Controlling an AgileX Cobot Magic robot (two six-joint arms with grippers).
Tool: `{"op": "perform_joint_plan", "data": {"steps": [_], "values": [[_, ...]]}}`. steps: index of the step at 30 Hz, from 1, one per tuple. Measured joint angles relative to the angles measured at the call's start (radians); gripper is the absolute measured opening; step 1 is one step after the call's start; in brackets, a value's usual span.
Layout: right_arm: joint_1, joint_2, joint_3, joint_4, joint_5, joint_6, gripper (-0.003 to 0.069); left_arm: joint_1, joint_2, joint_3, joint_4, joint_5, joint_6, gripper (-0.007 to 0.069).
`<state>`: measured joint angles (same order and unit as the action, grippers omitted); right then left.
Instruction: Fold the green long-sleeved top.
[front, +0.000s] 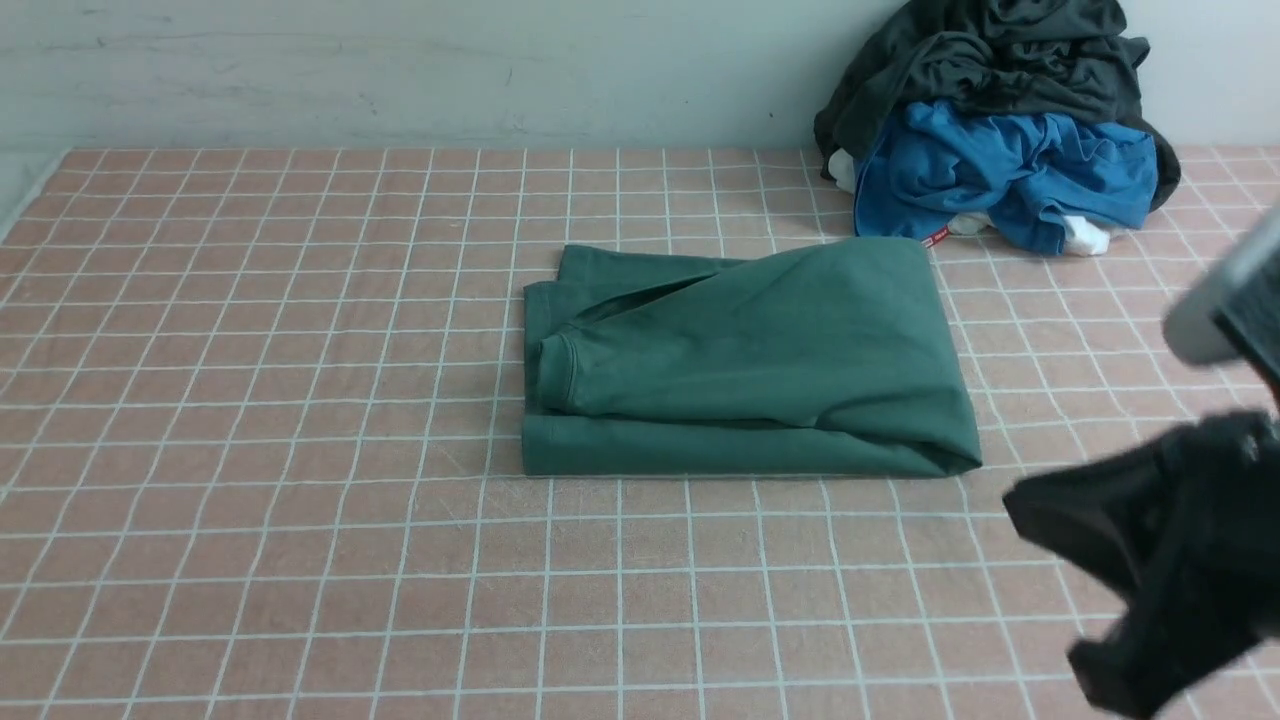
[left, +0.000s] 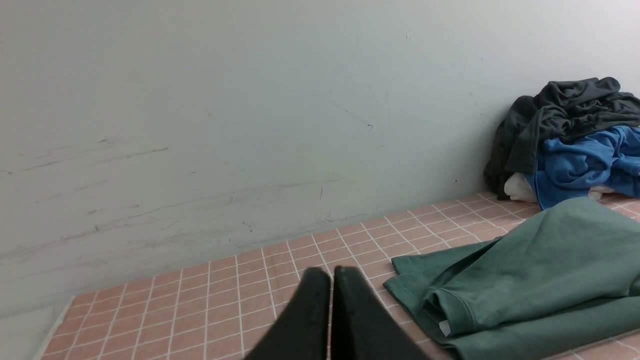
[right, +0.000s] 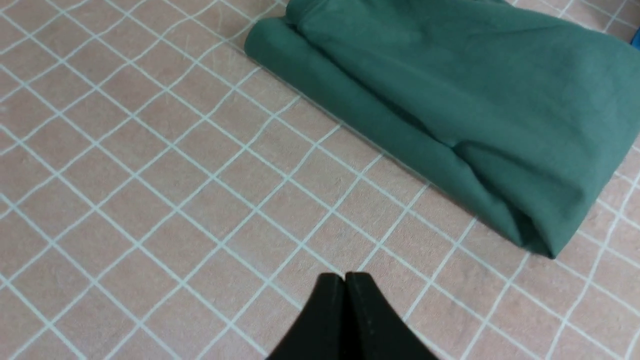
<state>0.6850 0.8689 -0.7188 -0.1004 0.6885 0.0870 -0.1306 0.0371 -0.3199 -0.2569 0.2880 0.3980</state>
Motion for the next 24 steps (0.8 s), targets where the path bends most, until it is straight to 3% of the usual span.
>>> {"op": "perform_joint_plan", "data": {"steps": [6, 19, 24], "values": [[0.000, -0.119, 0.247, 0.017, -0.078, 0.001, -0.0014, 0.000, 0.000, 0.000, 0.000, 0.000, 0.000, -0.0003], [0.000, -0.140, 0.486, 0.045, -0.146, 0.004, -0.0014, 0.000, 0.000, 0.000, 0.000, 0.000, 0.000, -0.0003], [-0.133, -0.355, 0.579, 0.135, -0.270, 0.004, -0.0014, 0.000, 0.000, 0.000, 0.000, 0.000, 0.000, -0.0003]]}}
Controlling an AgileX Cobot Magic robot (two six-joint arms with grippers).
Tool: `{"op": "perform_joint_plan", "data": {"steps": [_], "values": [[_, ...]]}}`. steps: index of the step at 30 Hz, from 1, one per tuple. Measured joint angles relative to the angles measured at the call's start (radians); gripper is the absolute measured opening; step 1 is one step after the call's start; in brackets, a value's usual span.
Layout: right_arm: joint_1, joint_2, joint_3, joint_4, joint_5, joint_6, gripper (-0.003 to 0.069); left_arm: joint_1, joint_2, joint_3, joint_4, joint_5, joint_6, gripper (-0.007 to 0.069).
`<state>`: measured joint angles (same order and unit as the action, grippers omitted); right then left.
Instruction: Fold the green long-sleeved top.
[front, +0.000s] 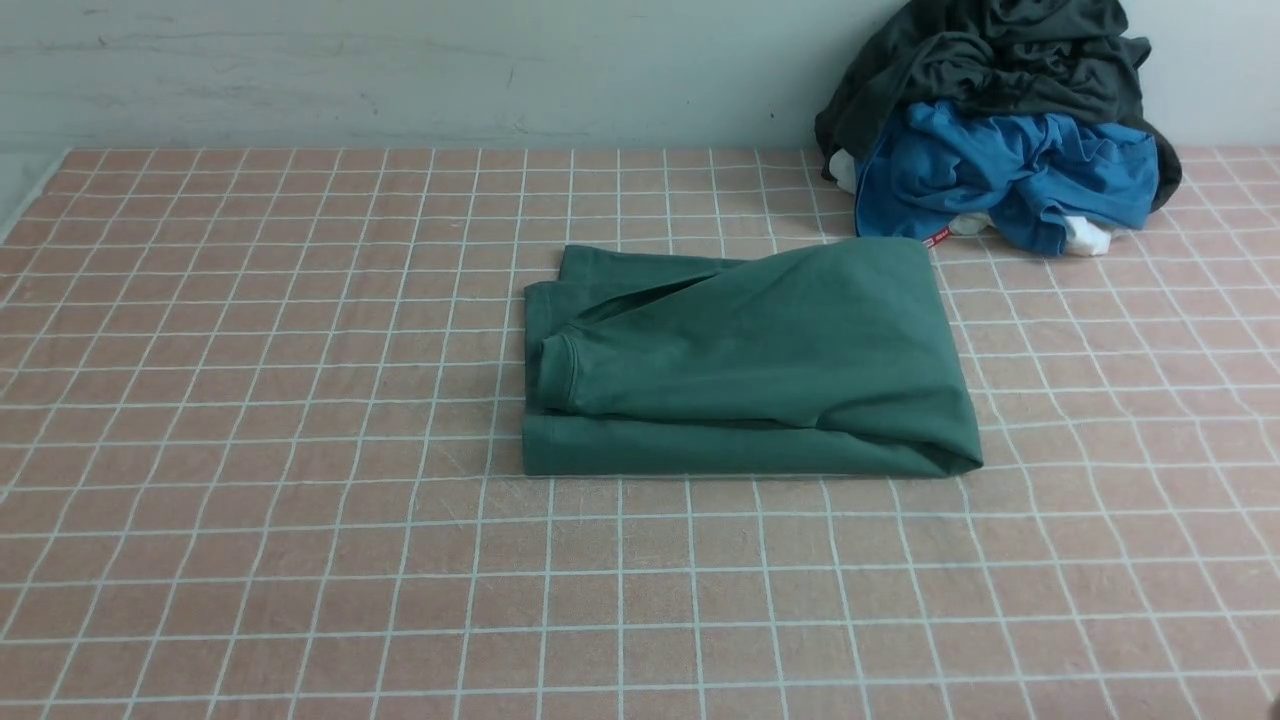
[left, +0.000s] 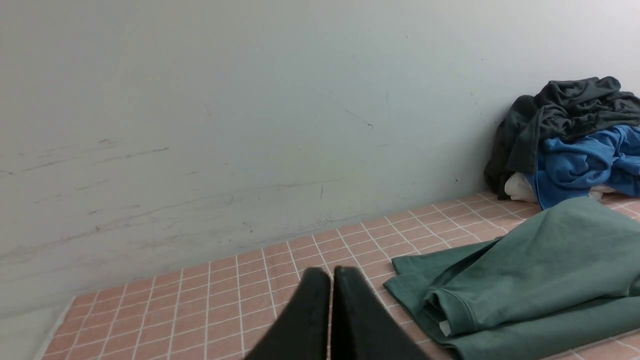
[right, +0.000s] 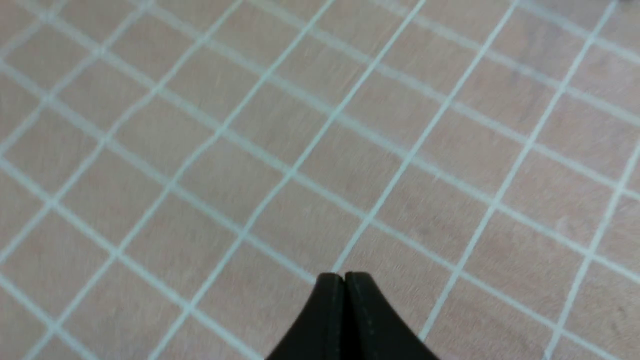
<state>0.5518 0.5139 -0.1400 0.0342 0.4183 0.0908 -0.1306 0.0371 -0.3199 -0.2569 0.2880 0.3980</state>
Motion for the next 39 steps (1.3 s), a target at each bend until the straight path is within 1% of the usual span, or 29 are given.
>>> {"op": "perform_joint_plan", "data": {"steps": [3, 5, 7, 9, 11, 19, 22, 26, 27, 29, 31, 34, 39], "values": [[-0.088, -0.158, 0.058, 0.017, -0.006, 0.000, -0.0014, 0.000, 0.000, 0.000, 0.000, 0.000, 0.000, -0.0003], [-0.113, -0.213, 0.073, 0.018, -0.006, 0.000, -0.0014, 0.000, 0.000, 0.000, 0.000, 0.000, 0.000, -0.0003], [-0.167, -0.359, 0.109, 0.018, -0.003, 0.000, -0.0014, 0.000, 0.000, 0.000, 0.000, 0.000, 0.000, -0.0003], [-0.201, -0.466, 0.135, 0.019, -0.003, 0.000, -0.0014, 0.000, 0.000, 0.000, 0.000, 0.000, 0.000, -0.0003], [-0.231, -0.513, 0.153, 0.020, -0.009, 0.000, -0.0014, 0.000, 0.000, 0.000, 0.000, 0.000, 0.000, -0.0003], [-0.306, -0.525, 0.158, 0.020, -0.033, 0.001, -0.0014, 0.000, -0.001, 0.000, 0.000, 0.000, 0.000, -0.0003], [-0.370, -0.525, 0.158, 0.020, -0.034, -0.007, -0.0014, 0.000, -0.001, 0.000, 0.000, 0.000, 0.000, -0.0003], [-0.481, -0.525, 0.158, 0.020, -0.035, -0.004, -0.0014, 0.000, -0.001, 0.000, 0.000, 0.000, 0.000, -0.0003], [-0.492, -0.525, 0.158, 0.020, -0.036, -0.003, -0.0014, 0.000, -0.001, 0.000, 0.000, 0.000, 0.000, -0.0003], [-0.555, -0.525, 0.158, 0.020, -0.037, 0.004, -0.0014, 0.000, -0.001, 0.000, 0.000, 0.000, 0.000, -0.0003], [-0.592, -0.525, 0.159, 0.020, -0.037, 0.006, -0.0014, 0.000, -0.001, 0.000, 0.000, 0.000, 0.000, -0.0003], [-0.616, -0.525, 0.159, 0.020, -0.038, 0.007, -0.0014, 0.000, -0.001, 0.000, 0.000, 0.000, 0.000, -0.0003], [-0.618, -0.525, 0.159, 0.020, -0.040, 0.007, -0.0014, 0.000, -0.001, 0.000, 0.000, 0.000, 0.000, -0.0003]]}}
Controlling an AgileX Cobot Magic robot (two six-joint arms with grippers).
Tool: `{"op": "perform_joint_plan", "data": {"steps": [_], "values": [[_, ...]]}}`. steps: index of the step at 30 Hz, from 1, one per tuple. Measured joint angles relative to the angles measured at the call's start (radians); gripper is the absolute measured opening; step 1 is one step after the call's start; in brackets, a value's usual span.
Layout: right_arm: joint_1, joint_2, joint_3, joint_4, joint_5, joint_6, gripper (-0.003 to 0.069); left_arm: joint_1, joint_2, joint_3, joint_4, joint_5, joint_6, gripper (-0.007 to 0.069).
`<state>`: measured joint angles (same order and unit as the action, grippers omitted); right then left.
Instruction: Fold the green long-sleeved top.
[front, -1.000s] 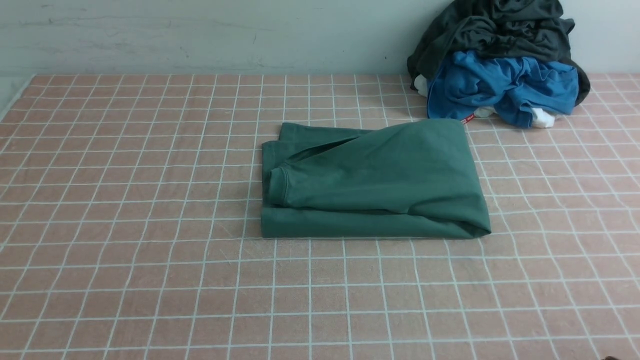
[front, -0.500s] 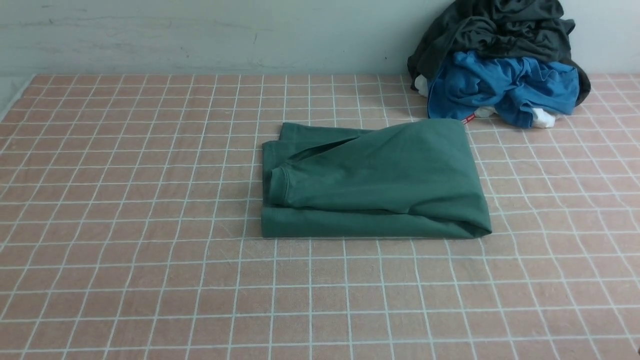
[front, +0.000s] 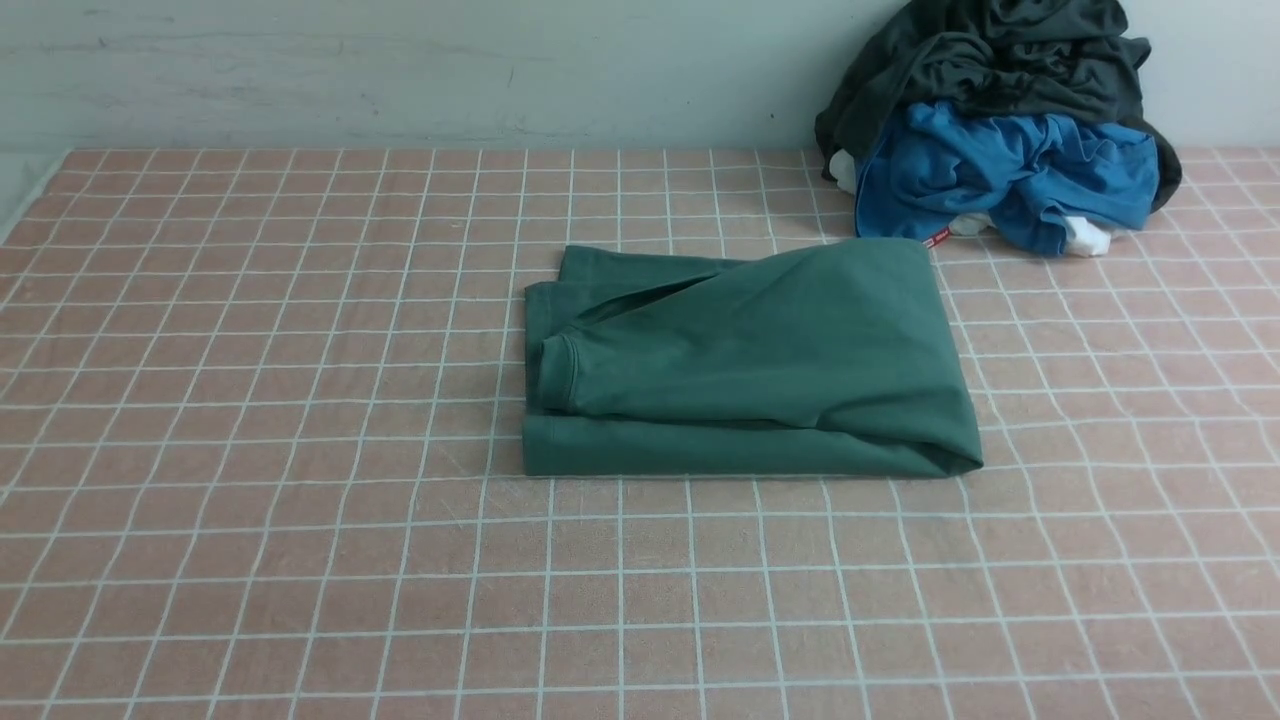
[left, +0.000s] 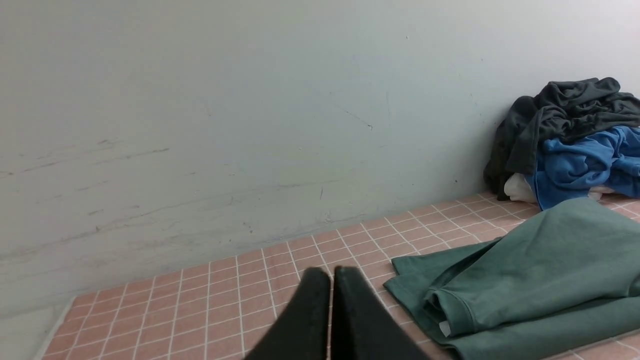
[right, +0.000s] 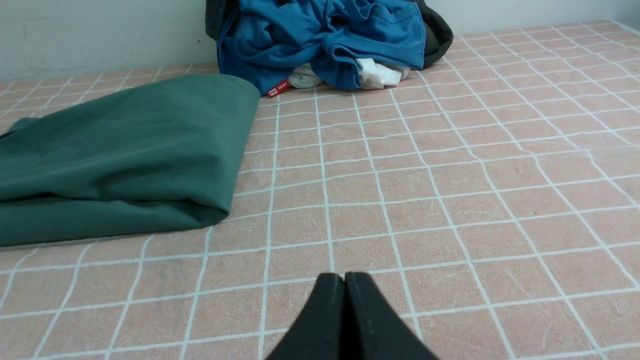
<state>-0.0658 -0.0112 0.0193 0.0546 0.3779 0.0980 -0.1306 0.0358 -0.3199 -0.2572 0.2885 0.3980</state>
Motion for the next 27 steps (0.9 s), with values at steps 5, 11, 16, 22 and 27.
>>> {"op": "perform_joint_plan", "data": {"steps": [5, 11, 16, 22, 27], "values": [[0.000, 0.000, 0.000, 0.000, 0.000, 0.000, -0.0014, 0.000, 0.000, 0.000, 0.000, 0.000, 0.000, -0.0003], [0.000, 0.000, 0.000, 0.000, 0.000, 0.000, -0.0014, 0.000, 0.000, 0.000, 0.000, 0.000, 0.000, -0.0003], [0.000, 0.000, 0.000, 0.000, 0.000, 0.000, -0.0014, 0.000, 0.000, 0.000, 0.000, 0.000, 0.000, -0.0003], [0.000, 0.000, 0.000, 0.000, 0.000, 0.000, -0.0014, 0.001, -0.005, 0.009, 0.000, 0.000, 0.000, -0.0003], [0.000, 0.000, 0.000, 0.000, 0.000, 0.000, -0.0014, 0.027, -0.046, 0.080, 0.031, -0.039, 0.000, -0.0003]]}}
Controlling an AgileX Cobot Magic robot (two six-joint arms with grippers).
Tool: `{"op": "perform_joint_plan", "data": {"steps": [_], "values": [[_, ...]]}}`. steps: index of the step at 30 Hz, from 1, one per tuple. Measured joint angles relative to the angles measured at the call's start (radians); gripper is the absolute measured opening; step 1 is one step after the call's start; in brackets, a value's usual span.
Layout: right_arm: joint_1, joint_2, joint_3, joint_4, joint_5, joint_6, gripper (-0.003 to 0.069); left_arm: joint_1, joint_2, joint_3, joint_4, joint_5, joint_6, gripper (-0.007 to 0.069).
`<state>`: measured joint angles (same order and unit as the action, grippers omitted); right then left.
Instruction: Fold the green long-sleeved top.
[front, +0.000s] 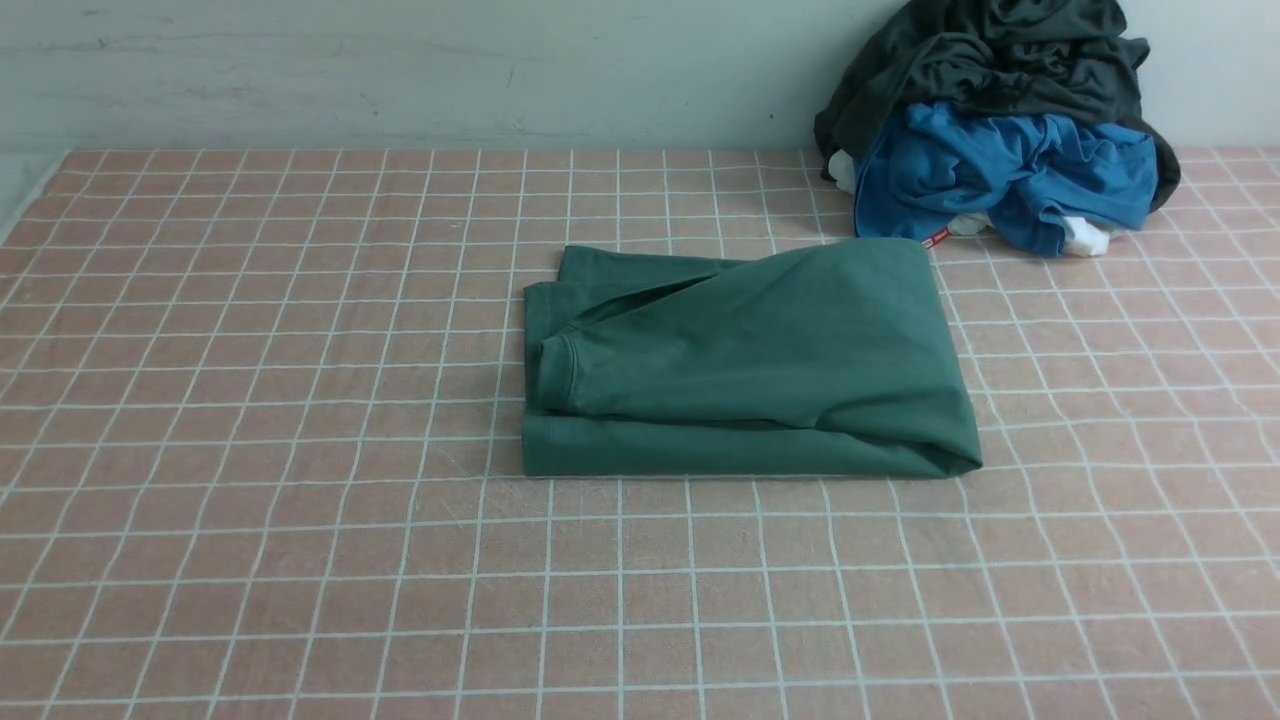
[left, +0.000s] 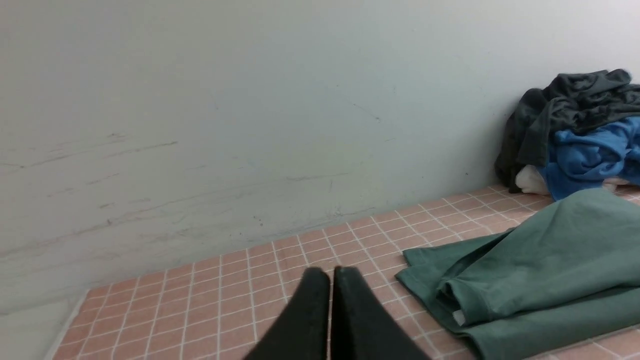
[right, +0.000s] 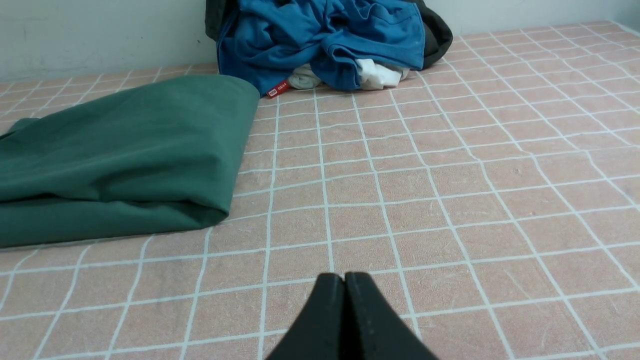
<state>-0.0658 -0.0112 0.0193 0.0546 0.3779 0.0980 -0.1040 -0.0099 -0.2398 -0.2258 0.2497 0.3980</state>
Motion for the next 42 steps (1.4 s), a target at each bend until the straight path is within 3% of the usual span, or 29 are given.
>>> {"op": "perform_joint_plan", "data": {"steps": [8, 13, 17, 42], "values": [[0.000, 0.000, 0.000, 0.000, 0.000, 0.000, -0.0014, 0.063, -0.003, 0.248, 0.040, -0.273, -0.121, -0.0003], [0.000, 0.000, 0.000, 0.001, 0.000, 0.000, -0.0014, 0.076, -0.003, 0.268, 0.065, -0.125, -0.180, -0.0003], [0.000, 0.000, 0.000, 0.001, 0.000, 0.000, -0.0014, 0.076, -0.003, 0.265, 0.071, 0.087, -0.215, -0.0003], [0.000, 0.000, 0.000, 0.001, 0.000, 0.003, -0.0014, 0.103, -0.003, 0.260, 0.067, 0.109, -0.226, -0.0003]]}}
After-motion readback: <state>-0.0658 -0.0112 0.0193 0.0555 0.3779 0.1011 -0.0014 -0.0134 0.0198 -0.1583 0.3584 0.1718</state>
